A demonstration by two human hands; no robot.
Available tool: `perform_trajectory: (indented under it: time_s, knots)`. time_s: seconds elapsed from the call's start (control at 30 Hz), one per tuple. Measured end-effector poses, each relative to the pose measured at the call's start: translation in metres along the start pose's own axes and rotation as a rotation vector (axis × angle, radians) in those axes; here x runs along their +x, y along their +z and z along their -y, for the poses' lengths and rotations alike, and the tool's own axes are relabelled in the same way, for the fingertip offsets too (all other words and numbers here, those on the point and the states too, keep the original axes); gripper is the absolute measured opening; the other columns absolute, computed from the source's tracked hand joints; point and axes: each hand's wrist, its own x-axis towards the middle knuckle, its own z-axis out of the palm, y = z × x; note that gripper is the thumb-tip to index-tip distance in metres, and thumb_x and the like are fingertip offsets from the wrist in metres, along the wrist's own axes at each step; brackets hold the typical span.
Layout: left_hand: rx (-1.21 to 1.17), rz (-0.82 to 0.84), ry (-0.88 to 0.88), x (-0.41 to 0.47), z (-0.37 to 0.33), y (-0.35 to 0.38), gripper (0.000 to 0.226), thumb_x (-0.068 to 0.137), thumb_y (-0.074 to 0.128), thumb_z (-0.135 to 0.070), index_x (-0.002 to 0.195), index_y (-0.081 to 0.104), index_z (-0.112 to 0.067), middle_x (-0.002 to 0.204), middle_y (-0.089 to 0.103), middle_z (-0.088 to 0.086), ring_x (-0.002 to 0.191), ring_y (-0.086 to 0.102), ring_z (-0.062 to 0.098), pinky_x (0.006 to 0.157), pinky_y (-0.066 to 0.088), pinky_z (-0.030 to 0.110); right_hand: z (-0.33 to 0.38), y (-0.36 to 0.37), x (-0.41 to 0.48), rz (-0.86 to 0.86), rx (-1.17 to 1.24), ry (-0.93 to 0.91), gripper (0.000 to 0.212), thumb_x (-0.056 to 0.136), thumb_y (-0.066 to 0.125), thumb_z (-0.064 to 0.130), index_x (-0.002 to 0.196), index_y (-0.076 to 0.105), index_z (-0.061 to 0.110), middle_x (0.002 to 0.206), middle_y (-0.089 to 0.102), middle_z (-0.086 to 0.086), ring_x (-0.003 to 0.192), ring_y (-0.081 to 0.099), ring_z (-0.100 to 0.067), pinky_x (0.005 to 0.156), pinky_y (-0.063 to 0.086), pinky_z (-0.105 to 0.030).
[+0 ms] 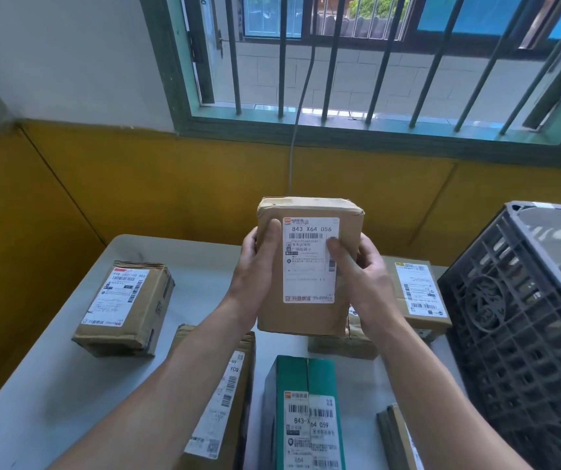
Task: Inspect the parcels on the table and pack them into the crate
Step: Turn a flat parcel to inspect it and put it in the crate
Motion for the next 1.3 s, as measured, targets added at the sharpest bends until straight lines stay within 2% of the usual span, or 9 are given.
perform_trajectory:
  time_s: [0.13, 0.33, 0.47, 0.57, 0.8, 0.93, 1.03, 1.17, 1.3]
  knots:
    - [0.023, -0.011, 0.020, -0.0020, -0.0003, -0.0006, 0.062, 0.086, 0.037, -0.077, 0.137, 0.049, -0.045, 0.108, 0.075, -0.017, 0.101, 0.072, 0.008, 0.071, 0.055, 0.027, 0.0014, -0.0005, -0.0018, 0.006, 0.003, 0.002, 0.046, 0.091, 0.072, 0.040, 0.135, 0.060, 0.035, 0.114, 0.075, 0.011, 0.106, 0.071, -0.009, 0.084, 0.058, -0.031]
    - [-0.018, 0.023, 0.004, -0.0045, -0.0023, -0.0038, 0.063, 0.086, 0.042, -0.076, 0.138, 0.052, -0.041, 0.115, 0.073, -0.011, 0.110, 0.069, 0.013, 0.088, 0.055, 0.040, 0.0023, -0.0059, -0.0027, 0.030, -0.023, -0.021, 0.042, 0.093, 0.071, 0.029, 0.134, 0.063, 0.028, 0.120, 0.074, 0.004, 0.111, 0.069, -0.014, 0.080, 0.057, -0.027]
    - [-0.006, -0.025, 0.004, -0.0056, -0.0054, -0.0022, 0.075, 0.081, 0.037, -0.088, 0.137, 0.047, -0.038, 0.113, 0.071, -0.010, 0.110, 0.066, 0.012, 0.077, 0.050, 0.030, 0.0036, -0.0031, -0.0082, 0.027, -0.004, -0.022, 0.045, 0.087, 0.065, 0.058, 0.127, 0.064, 0.037, 0.105, 0.077, 0.011, 0.097, 0.072, -0.004, 0.068, 0.056, -0.019]
    - [-0.034, -0.016, 0.011, -0.0059, -0.0035, -0.0019, 0.076, 0.081, 0.038, -0.081, 0.140, 0.047, -0.035, 0.118, 0.070, -0.004, 0.111, 0.066, 0.014, 0.081, 0.052, 0.032, 0.0057, -0.0004, -0.0105, 0.016, 0.018, -0.025, 0.053, 0.081, 0.055, 0.070, 0.123, 0.064, 0.039, 0.097, 0.078, 0.015, 0.088, 0.072, 0.003, 0.062, 0.052, -0.011]
    - [-0.022, 0.054, 0.088, -0.0075, -0.0038, -0.0037, 0.062, 0.085, 0.037, -0.061, 0.138, 0.052, -0.032, 0.118, 0.071, -0.006, 0.107, 0.068, 0.009, 0.069, 0.057, 0.019, 0.0047, -0.0024, -0.0088, 0.016, 0.025, -0.053, 0.045, 0.086, 0.049, 0.052, 0.123, 0.064, 0.030, 0.086, 0.075, 0.017, 0.079, 0.069, 0.007, 0.058, 0.049, -0.009]
    - [-0.039, 0.066, 0.070, -0.0066, -0.0039, -0.0029, 0.068, 0.087, 0.041, -0.067, 0.147, 0.042, -0.034, 0.126, 0.067, -0.004, 0.116, 0.065, 0.015, 0.084, 0.059, 0.030, 0.0045, -0.0016, -0.0079, 0.018, 0.017, -0.042, 0.041, 0.094, 0.049, 0.057, 0.124, 0.061, 0.032, 0.087, 0.075, 0.019, 0.080, 0.069, 0.007, 0.058, 0.051, -0.011]
    - [-0.052, 0.050, 0.041, -0.0054, -0.0035, -0.0033, 0.075, 0.088, 0.038, -0.075, 0.153, 0.032, -0.038, 0.133, 0.064, -0.001, 0.121, 0.063, 0.018, 0.096, 0.057, 0.040, 0.0049, -0.0011, -0.0071, -0.014, 0.053, -0.043, 0.037, 0.091, 0.056, 0.046, 0.121, 0.063, 0.026, 0.081, 0.075, 0.019, 0.073, 0.069, 0.006, 0.054, 0.049, -0.011]
    - [-0.031, 0.033, 0.041, 0.0000, -0.0006, -0.0069, 0.049, 0.105, 0.038, -0.051, 0.152, 0.034, -0.037, 0.129, 0.064, 0.003, 0.110, 0.068, 0.015, 0.075, 0.060, 0.025, 0.0030, -0.0009, -0.0071, 0.031, 0.082, -0.058, 0.047, 0.083, 0.052, 0.036, 0.128, 0.059, 0.029, 0.089, 0.076, 0.013, 0.079, 0.071, 0.000, 0.059, 0.054, -0.016]
    - [-0.063, 0.049, 0.024, 0.0012, 0.0009, -0.0071, 0.046, 0.108, 0.040, -0.040, 0.153, 0.034, -0.037, 0.125, 0.065, 0.000, 0.098, 0.072, 0.010, 0.069, 0.058, 0.021, 0.0007, 0.0018, -0.0064, 0.011, 0.053, -0.053, 0.039, 0.099, 0.056, 0.041, 0.137, 0.056, 0.032, 0.107, 0.074, 0.005, 0.087, 0.072, -0.004, 0.063, 0.056, -0.019]
